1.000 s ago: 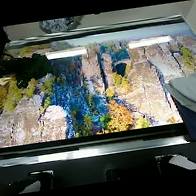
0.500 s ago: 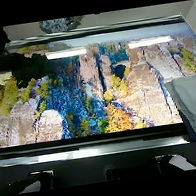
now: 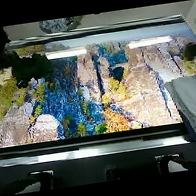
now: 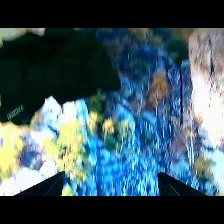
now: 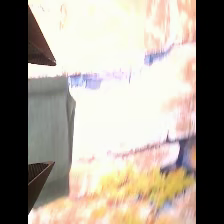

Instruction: Fold the shirts.

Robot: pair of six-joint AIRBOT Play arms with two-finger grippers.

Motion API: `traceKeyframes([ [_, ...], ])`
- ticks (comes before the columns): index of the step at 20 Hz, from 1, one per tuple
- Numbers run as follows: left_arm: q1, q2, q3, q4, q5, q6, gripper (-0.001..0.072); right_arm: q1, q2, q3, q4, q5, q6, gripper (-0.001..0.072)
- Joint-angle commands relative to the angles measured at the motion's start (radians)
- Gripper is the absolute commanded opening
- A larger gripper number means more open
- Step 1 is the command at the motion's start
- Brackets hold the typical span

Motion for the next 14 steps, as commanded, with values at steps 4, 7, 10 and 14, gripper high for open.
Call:
traceKeyframes([
  [4,-0.116,0.201,-0.604,0.021,0.024,-0.156,0.0717,0.390,-0.195,-0.117,0.058,0.253,0.020,0.0682],
  [7,-0.137,0.262,-0.710,0.022,0.120,-0.219,0.0717,0.422,-0.198,-0.117,0.006,0.251,0.019,0.0683],
  [10,-0.137,0.261,-0.710,0.021,0.122,-0.219,0.0717,0.422,-0.198,-0.117,0.003,0.249,0.019,0.0682],
  [14,-0.137,0.261,-0.710,0.022,0.122,-0.219,0.0717,0.422,-0.198,-0.117,0.002,0.250,0.019,0.0682],
])
